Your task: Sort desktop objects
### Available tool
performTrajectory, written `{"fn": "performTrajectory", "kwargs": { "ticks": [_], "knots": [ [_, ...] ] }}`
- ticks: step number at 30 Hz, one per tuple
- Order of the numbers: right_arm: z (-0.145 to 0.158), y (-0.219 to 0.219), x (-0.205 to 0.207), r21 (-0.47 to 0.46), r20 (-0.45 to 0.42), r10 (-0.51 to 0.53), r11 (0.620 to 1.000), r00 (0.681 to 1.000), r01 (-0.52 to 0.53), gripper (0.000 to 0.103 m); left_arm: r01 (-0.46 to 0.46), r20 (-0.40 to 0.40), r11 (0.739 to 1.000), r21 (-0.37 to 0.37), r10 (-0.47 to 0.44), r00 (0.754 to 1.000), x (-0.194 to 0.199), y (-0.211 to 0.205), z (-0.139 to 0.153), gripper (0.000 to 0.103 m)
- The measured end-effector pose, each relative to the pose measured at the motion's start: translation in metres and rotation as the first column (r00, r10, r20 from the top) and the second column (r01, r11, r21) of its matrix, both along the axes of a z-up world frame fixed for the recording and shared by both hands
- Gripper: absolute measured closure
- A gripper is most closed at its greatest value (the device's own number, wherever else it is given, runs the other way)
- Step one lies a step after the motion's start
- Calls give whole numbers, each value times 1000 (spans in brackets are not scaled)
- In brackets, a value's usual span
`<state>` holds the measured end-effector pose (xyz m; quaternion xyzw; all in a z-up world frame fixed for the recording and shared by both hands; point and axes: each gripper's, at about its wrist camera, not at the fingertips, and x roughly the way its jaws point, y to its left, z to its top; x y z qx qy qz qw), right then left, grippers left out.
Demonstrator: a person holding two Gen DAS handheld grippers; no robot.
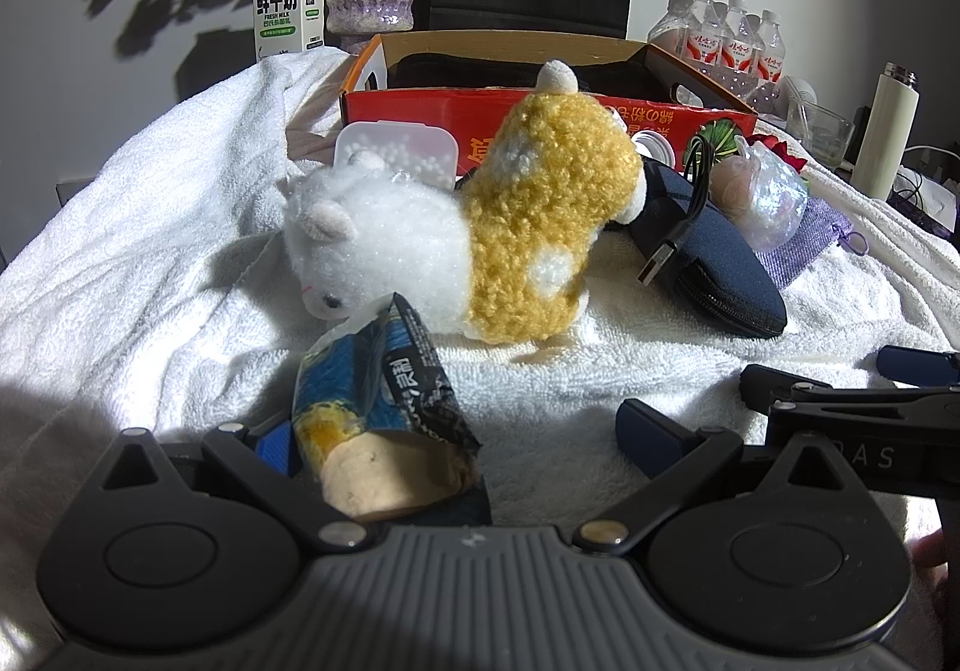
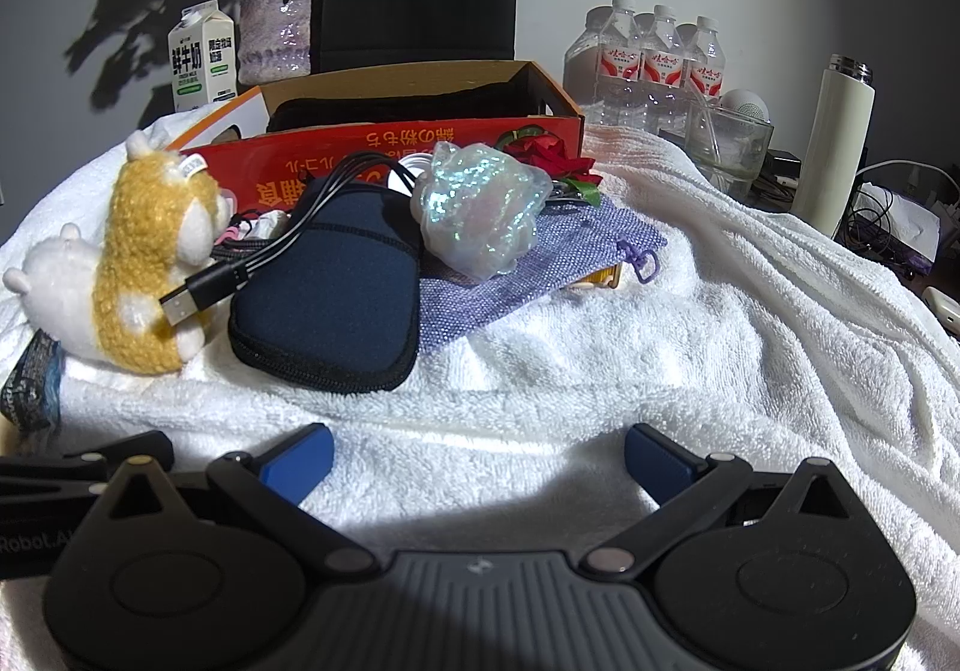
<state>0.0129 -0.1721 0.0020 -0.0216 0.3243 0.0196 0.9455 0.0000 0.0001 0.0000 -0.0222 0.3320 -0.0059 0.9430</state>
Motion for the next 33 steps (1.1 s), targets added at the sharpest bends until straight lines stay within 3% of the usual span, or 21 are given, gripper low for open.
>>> {"fn": "performTrajectory", "kwargs": {
  "ticks": [24,33],
  "knots": [
    [-1,1,1,-2,-2,9,1000,1000,-9,0,-1,0,1000,4,1,1000,-1,-1,0,0],
    [7,-9,-14,-30,14,44,999,999,-44,0,36,99,999,1,-36,994,-31,12,19,0]
  ]
}}
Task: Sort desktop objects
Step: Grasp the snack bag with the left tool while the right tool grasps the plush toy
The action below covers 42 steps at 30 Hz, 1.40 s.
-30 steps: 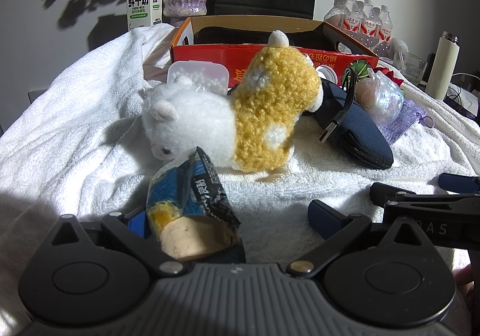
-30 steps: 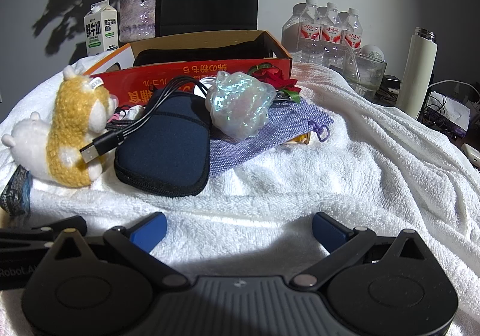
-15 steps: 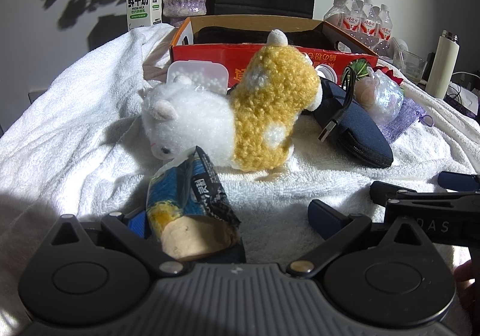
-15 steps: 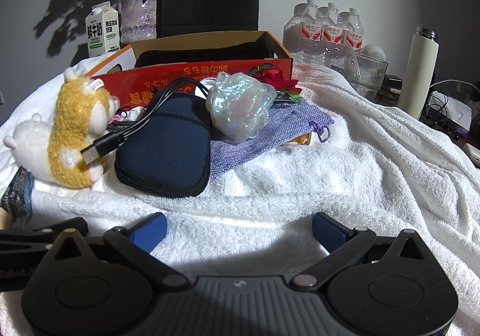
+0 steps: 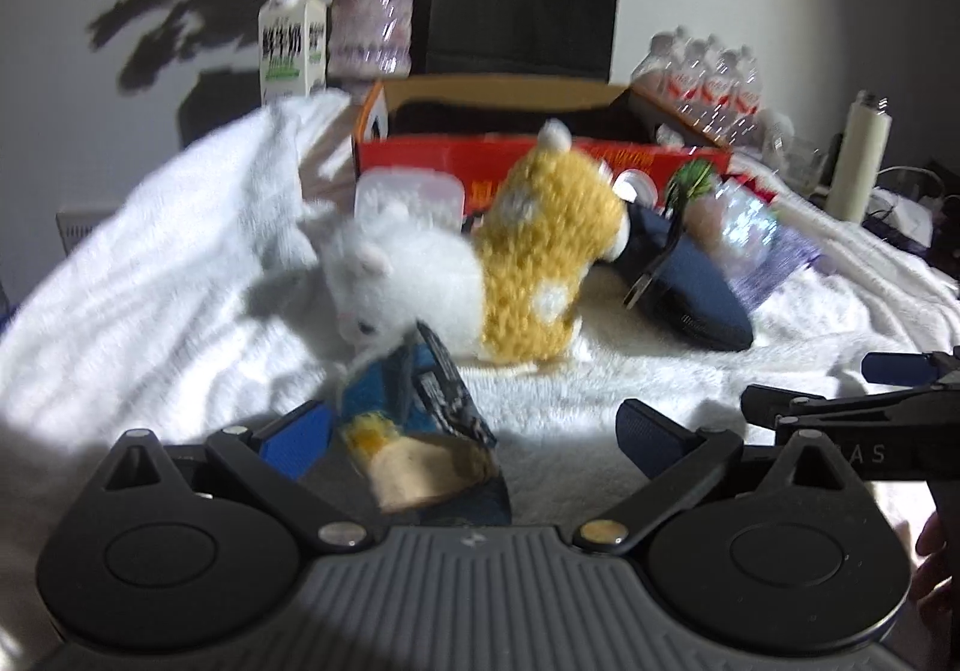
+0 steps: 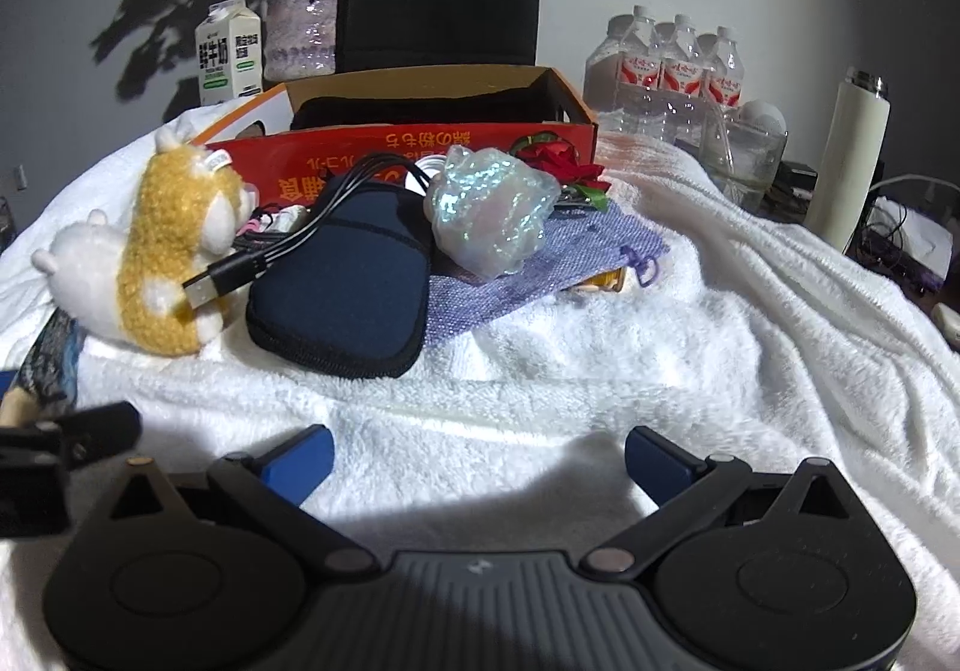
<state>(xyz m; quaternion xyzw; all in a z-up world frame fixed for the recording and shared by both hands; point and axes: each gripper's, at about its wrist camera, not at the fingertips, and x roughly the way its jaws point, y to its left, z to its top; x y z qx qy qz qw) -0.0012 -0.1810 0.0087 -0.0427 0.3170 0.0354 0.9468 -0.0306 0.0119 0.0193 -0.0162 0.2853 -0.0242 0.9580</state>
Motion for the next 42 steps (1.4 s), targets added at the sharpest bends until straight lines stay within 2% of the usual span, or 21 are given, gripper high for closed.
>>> {"fn": "performTrajectory", "kwargs": {
  "ticks": [5,7,8,9,10,12,14,15,16,18,20,21,23,25,29,33,38,42],
  "knots": [
    [17,-11,-13,14,39,63,998,997,-64,0,7,27,1000,-13,-7,1000,-4,14,11,1],
    [24,-14,-17,73,59,119,990,991,-124,1,1,21,999,-37,0,1000,-1,19,11,20],
    [28,-13,-16,100,66,145,983,987,-151,2,-10,9,998,-55,11,1000,1,22,9,25],
    [33,-10,-15,119,79,171,976,982,-180,7,-22,-9,997,-75,22,1000,5,26,7,34],
    [37,-6,-14,128,97,196,970,976,-208,11,-25,-32,996,-87,23,999,9,29,4,36],
    [45,5,-9,138,130,248,954,960,-265,13,-30,-71,995,-92,24,997,14,31,-3,37],
    [51,17,0,158,150,294,935,944,-317,15,-30,-76,994,-103,22,997,14,31,-6,45],
    [53,23,5,173,159,317,923,935,-343,19,-30,-71,993,-117,22,997,13,33,-6,64],
    [56,32,12,189,168,344,909,924,-372,20,-29,-66,991,-130,21,998,12,36,-6,76],
    [58,49,28,209,168,377,889,911,-407,21,-15,-40,990,-143,9,999,8,40,-2,85],
    [58,63,49,222,135,381,888,915,-403,24,-19,-7,990,-136,18,1000,3,44,4,86],
    [56,68,58,235,121,378,888,918,-396,31,-22,8,991,-135,23,1000,1,46,7,87],
    [50,78,73,271,85,376,882,923,-385,55,-31,28,991,-130,35,999,-3,51,12,87],
    [48,84,77,269,92,366,886,926,-377,59,-46,36,990,-131,51,998,-5,55,16,88],
    [65,71,46,282,162,334,886,929,-368,63,-56,60,989,-138,65,996,-17,58,24,88],
    [91,41,-6,233,272,276,911,922,-341,63,-36,99,991,-132,50,994,-33,52,35,88],
    [97,-2,-53,224,274,205,937,940,-269,63,32,129,995,-99,-19,991,-54,26,39,88],
    [86,-25,-83,133,265,164,970,950,-205,63,96,120,994,-60,-88,989,-69,3,38,87]
  ]
}}
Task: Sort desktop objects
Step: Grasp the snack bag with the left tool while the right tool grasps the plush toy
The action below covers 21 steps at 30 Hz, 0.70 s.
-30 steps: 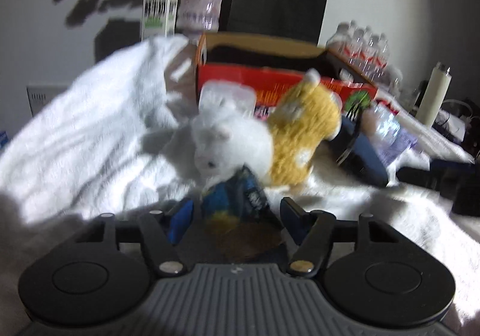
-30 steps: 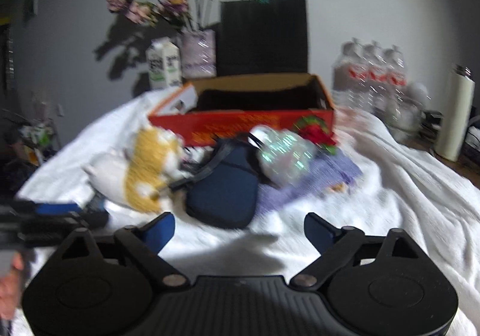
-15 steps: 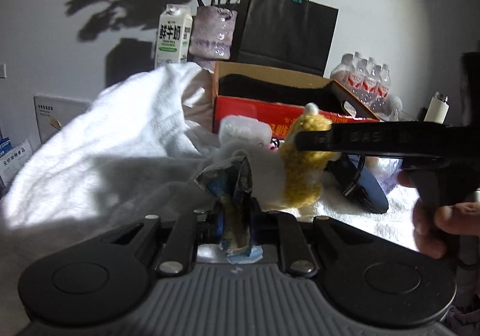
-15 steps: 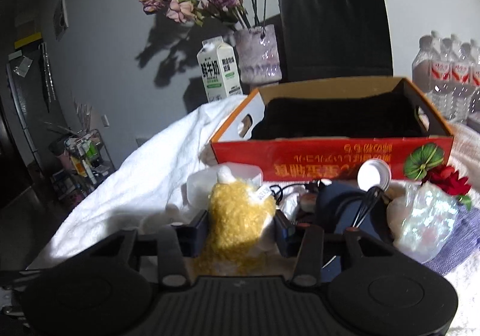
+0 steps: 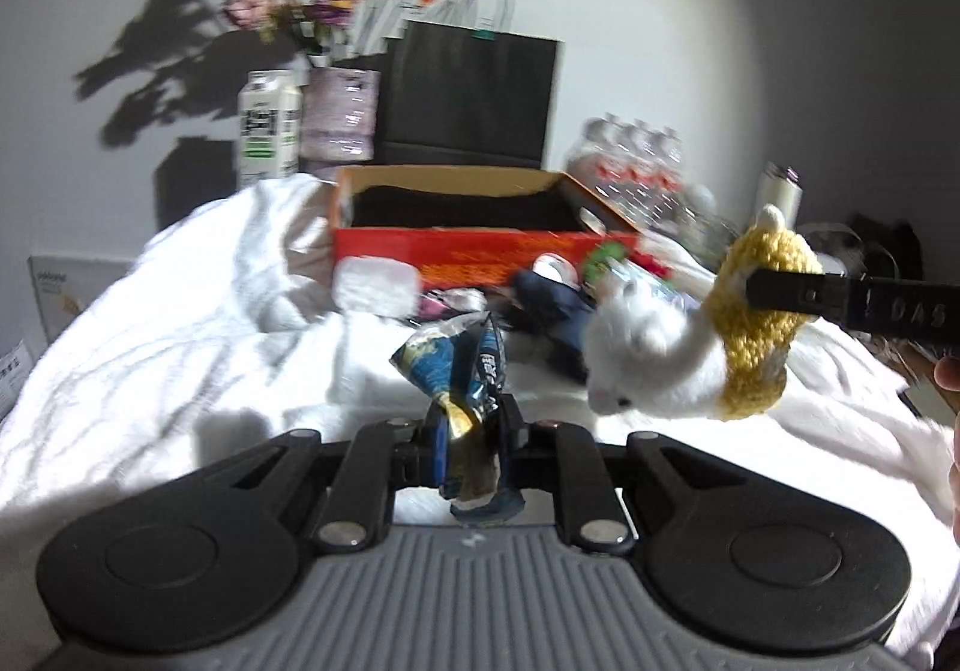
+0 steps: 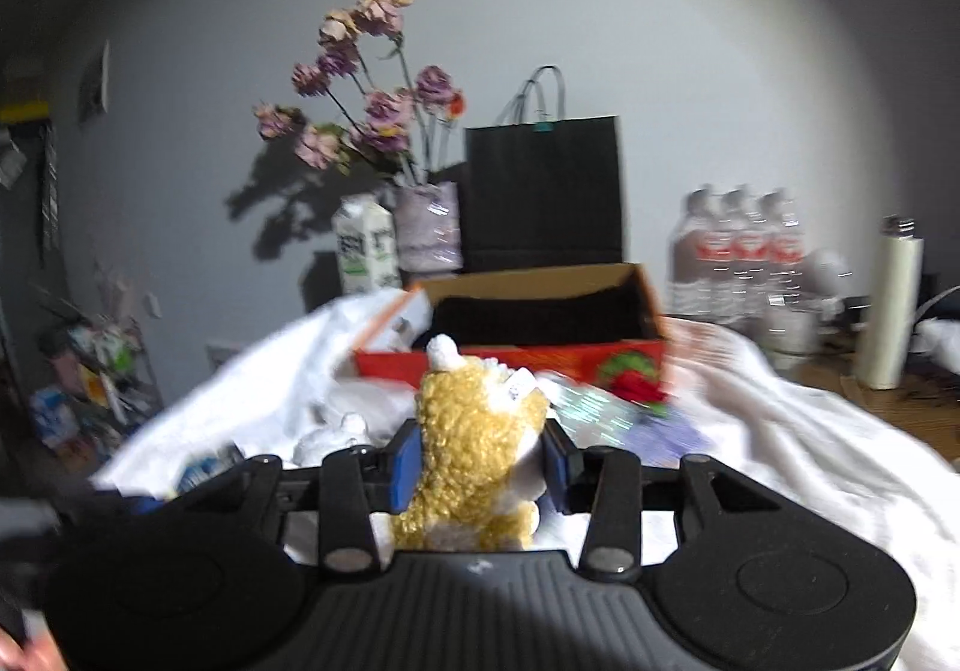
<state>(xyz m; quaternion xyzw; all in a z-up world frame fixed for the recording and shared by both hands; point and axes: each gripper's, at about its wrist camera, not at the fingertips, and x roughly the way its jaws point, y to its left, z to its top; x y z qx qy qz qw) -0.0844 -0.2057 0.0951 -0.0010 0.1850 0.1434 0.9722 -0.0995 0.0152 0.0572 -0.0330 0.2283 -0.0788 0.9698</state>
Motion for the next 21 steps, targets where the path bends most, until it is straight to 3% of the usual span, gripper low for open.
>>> {"fn": "performTrajectory", "kwargs": {
  "ticks": [6,15,19,21],
  "knots": [
    [-12,-22,-17,-51,-67,-8,999,998,5,61,45,-2,998,46,-45,999,-14,-25,-5,87],
    [-47,-20,20,115,-136,-44,992,990,60,58,40,-22,997,68,-38,999,-16,-28,-14,87],
    [-58,-8,28,69,-165,-58,995,985,71,60,23,-23,997,72,-22,999,-11,-25,-16,87],
    [-55,-12,28,104,-172,-65,991,983,84,65,16,-15,997,73,-15,1000,-9,-23,-15,87]
  ]
}}
